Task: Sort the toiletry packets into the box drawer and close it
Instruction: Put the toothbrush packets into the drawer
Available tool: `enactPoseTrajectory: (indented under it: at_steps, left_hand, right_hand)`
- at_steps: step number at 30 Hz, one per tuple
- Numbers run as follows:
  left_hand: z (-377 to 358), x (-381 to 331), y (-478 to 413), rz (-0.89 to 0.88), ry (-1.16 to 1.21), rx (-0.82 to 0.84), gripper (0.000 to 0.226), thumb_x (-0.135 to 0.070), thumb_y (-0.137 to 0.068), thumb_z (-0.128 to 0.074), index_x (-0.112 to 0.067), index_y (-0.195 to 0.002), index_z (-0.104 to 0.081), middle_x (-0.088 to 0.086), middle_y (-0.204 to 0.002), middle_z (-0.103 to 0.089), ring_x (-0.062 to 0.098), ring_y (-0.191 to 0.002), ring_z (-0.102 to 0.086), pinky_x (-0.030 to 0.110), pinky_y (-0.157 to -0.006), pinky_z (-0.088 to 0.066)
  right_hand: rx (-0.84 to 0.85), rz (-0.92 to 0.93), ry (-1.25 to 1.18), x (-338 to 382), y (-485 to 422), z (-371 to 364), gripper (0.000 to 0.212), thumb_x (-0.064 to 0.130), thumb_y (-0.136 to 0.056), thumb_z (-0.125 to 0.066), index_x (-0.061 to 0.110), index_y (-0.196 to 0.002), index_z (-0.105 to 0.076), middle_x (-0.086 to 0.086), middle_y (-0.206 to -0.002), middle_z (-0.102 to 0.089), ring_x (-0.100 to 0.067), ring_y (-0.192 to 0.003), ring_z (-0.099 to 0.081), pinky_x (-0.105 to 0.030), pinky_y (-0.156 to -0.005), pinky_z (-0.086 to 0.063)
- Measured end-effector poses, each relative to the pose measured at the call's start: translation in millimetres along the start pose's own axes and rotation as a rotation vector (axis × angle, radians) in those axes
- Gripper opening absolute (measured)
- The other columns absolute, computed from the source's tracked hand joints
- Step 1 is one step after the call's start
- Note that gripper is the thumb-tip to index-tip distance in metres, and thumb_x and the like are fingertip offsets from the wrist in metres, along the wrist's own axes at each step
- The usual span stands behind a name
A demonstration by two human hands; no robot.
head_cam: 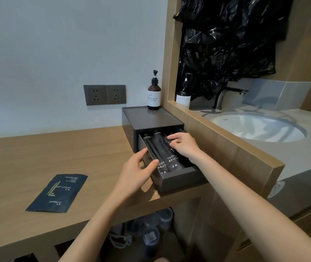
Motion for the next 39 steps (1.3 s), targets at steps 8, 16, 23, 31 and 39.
enactPoseTrajectory:
  at_steps: [8,16,23,31,39]
  left_hand:
    - [-1,-3,2,-0.007,0.012,0.017,0.061,-0.04,-0.09,-0.06,-0.023,-0.145,-0.041,-0.005,-0.148,-0.045,0.008,-0.135,-0.041,0.02,-0.1,-0.031]
    - [0,-5,2,-0.011,0.006,0.017,0.059,-0.038,-0.09,-0.06,-0.024,-0.145,-0.041,-0.005,-0.147,-0.046,0.009,-0.134,-0.042,0.018,-0.097,-0.031]
    - [-2,-1,0,-0.015,0.007,0.027,0.061,-0.041,-0.09,-0.06,-0.024,-0.145,-0.039,-0.005,-0.149,-0.043,0.009,-0.135,-0.04,0.021,-0.101,-0.031]
    - [-3,3,-2,-0.012,0.031,0.022,0.062,-0.041,-0.089,-0.06,-0.025,-0.145,-0.039,-0.007,-0.149,-0.043,0.009,-0.136,-0.04,0.026,-0.106,-0.032]
    - [-5,3,-3,-0.003,0.049,0.032,0.062,-0.039,-0.09,-0.06,-0.025,-0.147,-0.037,-0.006,-0.15,-0.042,0.011,-0.136,-0.04,0.022,-0.101,-0.031]
  right_hand:
    - [0.021,0.038,0.002,-5,-2,3,0.015,0.007,-0.087,-0.064,0.018,-0.097,-0.066,-0.002,-0.087,-0.071,-0.018,-0.092,-0.067,-0.029,-0.083,-0.051]
    - [0.043,0.216,0.222,10,-1,-4,0.033,0.006,-0.089,-0.064,0.017,-0.121,-0.062,-0.007,-0.111,-0.066,-0.012,-0.089,-0.057,-0.026,-0.088,-0.047]
    - [0.191,0.444,0.428,38,22,-22,0.046,0.022,-0.098,-0.05,0.02,-0.144,-0.043,0.0,-0.152,-0.037,-0.015,-0.14,-0.034,-0.031,-0.113,-0.026]
    - [0.452,0.323,0.587,17,22,-49,0.055,0.016,-0.102,-0.033,0.023,-0.154,-0.016,0.004,-0.162,-0.002,-0.017,-0.149,-0.009,-0.032,-0.118,-0.013]
    - [0.437,0.33,0.6,15,19,-50,0.056,0.017,-0.1,-0.038,0.023,-0.153,-0.021,0.006,-0.162,-0.008,-0.017,-0.148,-0.013,-0.032,-0.117,-0.013]
Point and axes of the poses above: each hand's wrist, its own y-axis away from the middle knuckle, its own z-axis out of the back of the hand, x = y × z, the point moved 9 cm from there along -y, towards the middle knuckle
